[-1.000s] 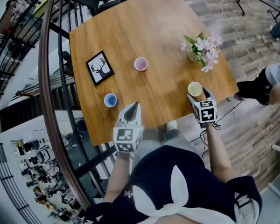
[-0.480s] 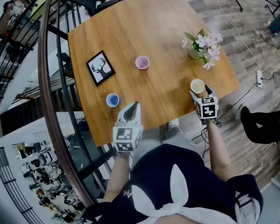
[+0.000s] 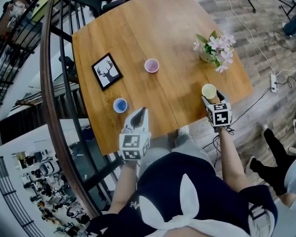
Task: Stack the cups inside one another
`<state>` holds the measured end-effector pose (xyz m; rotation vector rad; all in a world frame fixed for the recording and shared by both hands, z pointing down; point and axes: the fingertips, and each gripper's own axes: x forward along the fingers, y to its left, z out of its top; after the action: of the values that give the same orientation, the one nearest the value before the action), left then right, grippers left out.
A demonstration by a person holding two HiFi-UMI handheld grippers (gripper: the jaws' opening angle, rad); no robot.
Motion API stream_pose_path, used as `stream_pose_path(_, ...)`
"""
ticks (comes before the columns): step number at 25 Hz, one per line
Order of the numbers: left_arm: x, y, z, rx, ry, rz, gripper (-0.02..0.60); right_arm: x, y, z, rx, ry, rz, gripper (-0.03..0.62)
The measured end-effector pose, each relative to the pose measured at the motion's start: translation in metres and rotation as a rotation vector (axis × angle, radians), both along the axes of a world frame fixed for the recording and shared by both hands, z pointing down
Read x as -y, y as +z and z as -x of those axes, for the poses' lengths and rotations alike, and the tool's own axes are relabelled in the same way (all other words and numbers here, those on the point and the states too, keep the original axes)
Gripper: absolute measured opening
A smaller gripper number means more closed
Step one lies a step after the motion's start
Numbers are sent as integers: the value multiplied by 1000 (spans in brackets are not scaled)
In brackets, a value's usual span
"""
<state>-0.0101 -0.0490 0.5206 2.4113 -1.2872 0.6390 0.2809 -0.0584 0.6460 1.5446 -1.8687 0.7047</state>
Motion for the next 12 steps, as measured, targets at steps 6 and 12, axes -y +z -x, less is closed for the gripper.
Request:
stream_pose_path(6, 2, -1, 8, -7, -4, -4, 20, 2, -7, 4, -8, -6, -4, 311)
stream_pose_path(12, 6, -2, 18, -21, -13, -6, 20, 9, -24, 13, -19, -18, -35, 311)
